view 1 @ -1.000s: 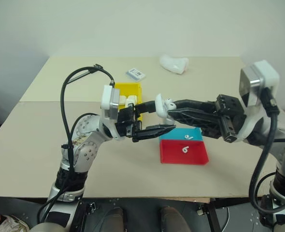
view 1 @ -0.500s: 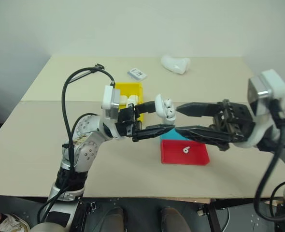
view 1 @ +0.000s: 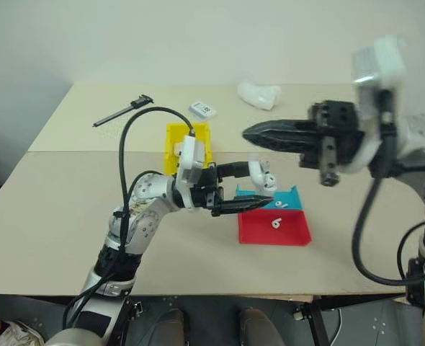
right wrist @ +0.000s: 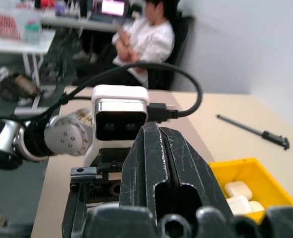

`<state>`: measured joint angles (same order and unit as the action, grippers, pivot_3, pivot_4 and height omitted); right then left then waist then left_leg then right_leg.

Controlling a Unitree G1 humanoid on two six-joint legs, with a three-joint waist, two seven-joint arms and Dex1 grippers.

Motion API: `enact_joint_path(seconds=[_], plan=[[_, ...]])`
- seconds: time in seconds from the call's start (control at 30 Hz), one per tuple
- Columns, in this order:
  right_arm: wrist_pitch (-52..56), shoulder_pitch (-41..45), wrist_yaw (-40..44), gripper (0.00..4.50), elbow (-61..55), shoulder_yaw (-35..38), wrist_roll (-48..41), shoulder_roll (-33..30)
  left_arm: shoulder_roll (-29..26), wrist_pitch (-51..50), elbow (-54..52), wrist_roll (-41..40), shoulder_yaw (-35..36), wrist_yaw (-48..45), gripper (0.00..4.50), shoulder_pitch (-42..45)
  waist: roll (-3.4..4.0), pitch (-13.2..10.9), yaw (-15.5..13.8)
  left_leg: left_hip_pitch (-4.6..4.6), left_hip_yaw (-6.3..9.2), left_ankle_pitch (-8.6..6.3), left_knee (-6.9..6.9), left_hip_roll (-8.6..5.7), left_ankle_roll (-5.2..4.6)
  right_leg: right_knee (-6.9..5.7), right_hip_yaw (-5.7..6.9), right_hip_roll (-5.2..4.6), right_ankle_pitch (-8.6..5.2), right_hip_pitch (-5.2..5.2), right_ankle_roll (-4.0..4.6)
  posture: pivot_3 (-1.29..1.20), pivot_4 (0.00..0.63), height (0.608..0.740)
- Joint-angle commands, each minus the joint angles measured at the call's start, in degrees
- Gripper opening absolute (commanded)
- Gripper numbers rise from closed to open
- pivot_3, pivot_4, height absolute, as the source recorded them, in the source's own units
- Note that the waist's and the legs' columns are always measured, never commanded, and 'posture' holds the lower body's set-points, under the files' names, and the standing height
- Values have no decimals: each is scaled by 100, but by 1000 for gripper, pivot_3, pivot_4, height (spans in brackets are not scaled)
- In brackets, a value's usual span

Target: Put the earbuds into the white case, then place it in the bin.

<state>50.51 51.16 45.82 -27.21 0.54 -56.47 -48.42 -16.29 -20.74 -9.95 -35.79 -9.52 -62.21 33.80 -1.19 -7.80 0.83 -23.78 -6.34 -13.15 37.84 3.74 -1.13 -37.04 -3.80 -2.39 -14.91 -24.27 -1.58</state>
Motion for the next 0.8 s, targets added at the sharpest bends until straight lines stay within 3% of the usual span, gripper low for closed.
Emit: enact_joint_path(seconds=[0.03, 0.2, 0.37, 0.5, 0.63, 0.8], plan=[[104, 243, 313, 42, -151, -436, 515, -294, 58, 201, -36, 53, 45, -42, 2773, 191, 0, 0, -29, -2, 0, -1, 1, 0, -1, 2, 2, -1, 0, 1, 0, 0, 150, 740], [-57, -4, 813, 42, -268, -577, 969, -707, 53, 252, -60, 80, 167, 5, 2773, 149, 0, 0, -55, -5, 0, -4, 4, -4, -6, 4, 5, -9, 0, 3, -1, 0, 150, 740], [-113, -468, 963, 42, -293, -4, 922, -986, 79, 367, -130, 97, 343, 162, 2773, 75, 0, 0, -41, -3, 1, -4, 4, -4, -7, -2, 3, -8, 0, 2, -1, 0, 150, 740], [-375, -802, 480, 42, -148, 942, 566, -494, 188, 563, -255, 242, 530, 612, 2773, -80, -3, 0, -9, 0, 3, -4, 4, -2, -7, -2, 4, -7, 0, 5, -1, 0, 150, 740], [-427, -1271, -121, 42, -226, 1501, 444, -23, 370, 757, -131, 930, 754, 1809, 2773, -167, -2, 0, -17, 4, 6, -4, 4, -3, -6, -4, 2, -7, 1, 13, -1, 0, 150, 740], [-354, -1893, -750, 42, -664, 469, 1649, -157, 678, 1042, 1041, 2729, 920, 4350, 2773, 242, -4, 1, -39, 5, 9, -3, 5, -7, -6, -2, 2, -11, 4, 16, -7, 0, 150, 740]])
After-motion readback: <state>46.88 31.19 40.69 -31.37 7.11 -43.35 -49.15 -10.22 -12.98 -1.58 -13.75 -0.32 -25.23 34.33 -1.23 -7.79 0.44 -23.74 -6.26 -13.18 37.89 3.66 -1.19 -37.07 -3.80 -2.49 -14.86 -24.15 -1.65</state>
